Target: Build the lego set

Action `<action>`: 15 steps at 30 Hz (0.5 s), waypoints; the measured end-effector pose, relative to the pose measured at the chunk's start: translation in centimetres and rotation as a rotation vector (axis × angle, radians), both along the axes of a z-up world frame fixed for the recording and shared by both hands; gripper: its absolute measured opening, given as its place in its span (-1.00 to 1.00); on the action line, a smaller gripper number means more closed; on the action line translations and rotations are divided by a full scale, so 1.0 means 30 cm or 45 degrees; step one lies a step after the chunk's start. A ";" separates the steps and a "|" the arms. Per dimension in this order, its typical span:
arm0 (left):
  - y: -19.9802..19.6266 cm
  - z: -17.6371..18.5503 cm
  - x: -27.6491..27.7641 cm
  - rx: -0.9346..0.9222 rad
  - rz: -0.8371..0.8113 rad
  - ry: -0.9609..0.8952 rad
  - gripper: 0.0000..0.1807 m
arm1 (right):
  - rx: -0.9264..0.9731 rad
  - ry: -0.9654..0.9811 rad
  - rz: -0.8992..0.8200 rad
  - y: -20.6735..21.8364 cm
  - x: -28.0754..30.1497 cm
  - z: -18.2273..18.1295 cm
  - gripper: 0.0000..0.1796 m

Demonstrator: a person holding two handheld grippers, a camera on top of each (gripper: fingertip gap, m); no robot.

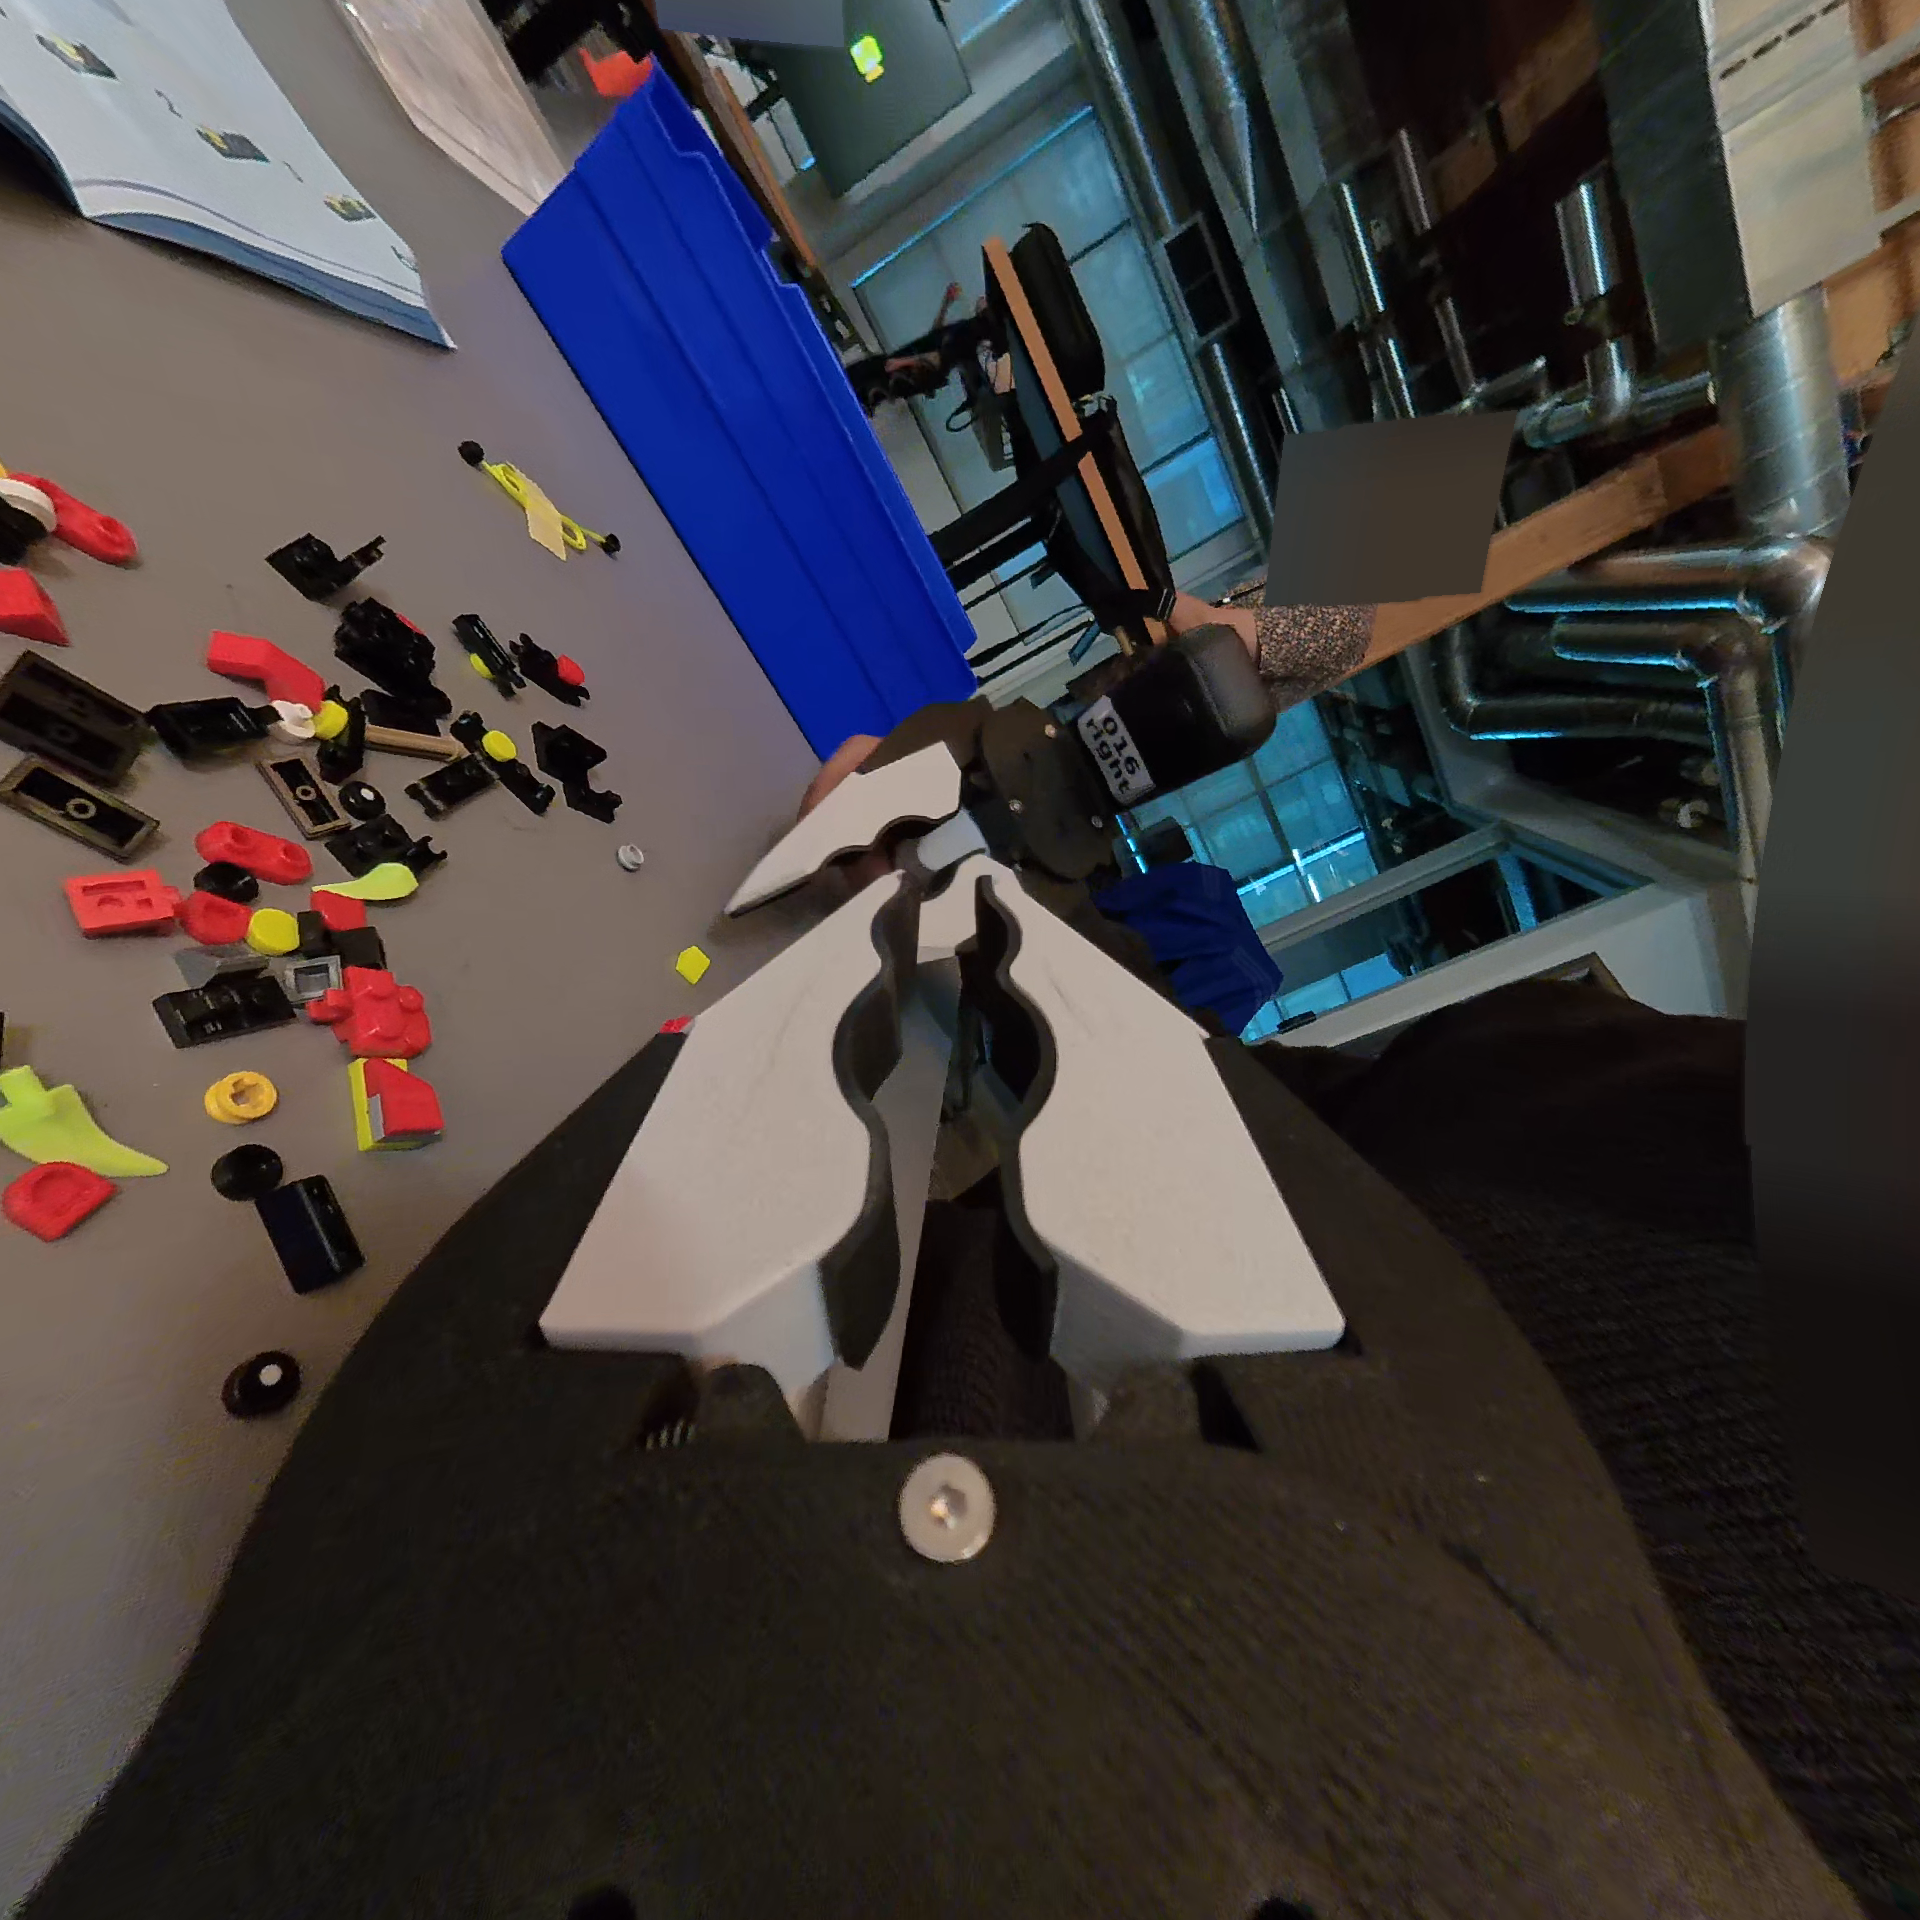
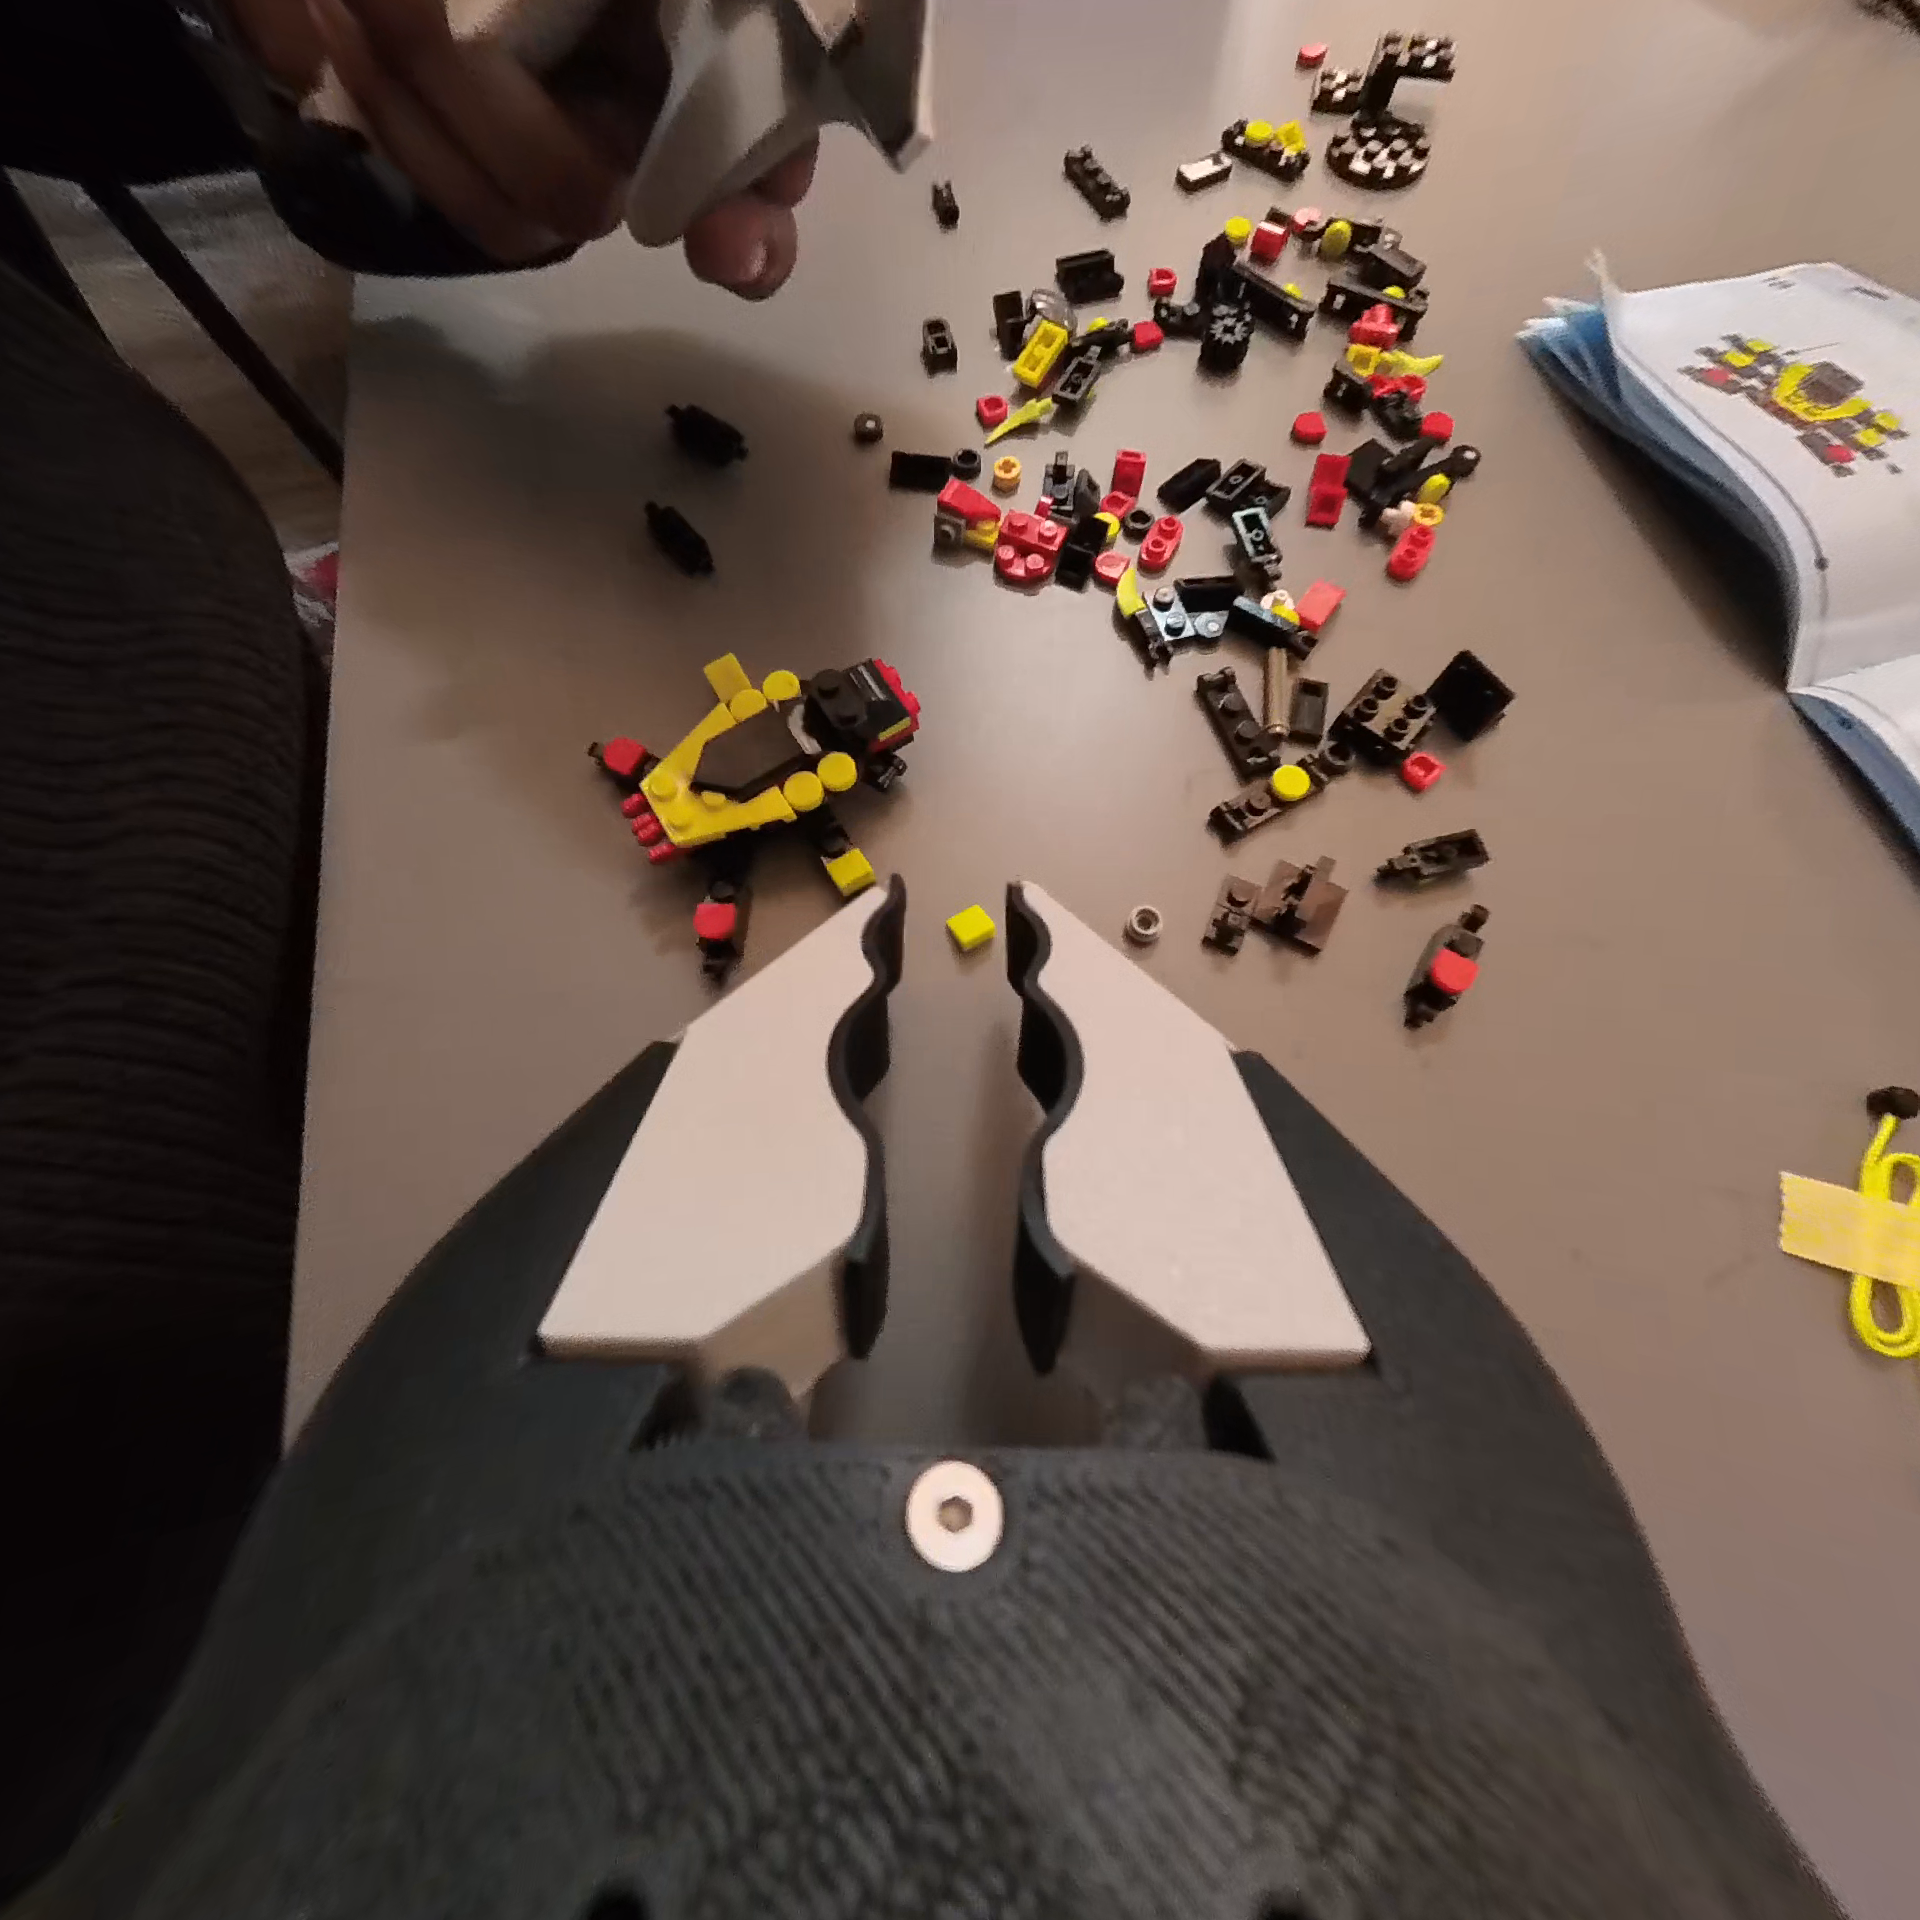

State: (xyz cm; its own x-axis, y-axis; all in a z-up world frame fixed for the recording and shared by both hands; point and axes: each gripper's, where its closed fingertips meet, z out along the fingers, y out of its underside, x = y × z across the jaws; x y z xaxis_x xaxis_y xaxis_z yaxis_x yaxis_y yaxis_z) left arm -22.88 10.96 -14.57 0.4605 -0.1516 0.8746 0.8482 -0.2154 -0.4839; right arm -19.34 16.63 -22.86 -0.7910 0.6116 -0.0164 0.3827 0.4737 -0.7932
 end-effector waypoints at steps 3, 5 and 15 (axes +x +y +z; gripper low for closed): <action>0.002 0.000 0.009 -0.003 -0.009 0.009 -0.92 | 0.050 -0.013 0.020 0.009 -0.009 -0.024 -0.81; 0.003 -0.003 0.016 -0.009 -0.017 0.024 -0.91 | 0.085 -0.028 0.031 0.014 -0.015 -0.041 -0.81; 0.011 -0.033 0.039 -0.070 -0.054 0.056 -0.89 | 0.176 0.054 -0.025 0.020 -0.054 -0.029 -0.93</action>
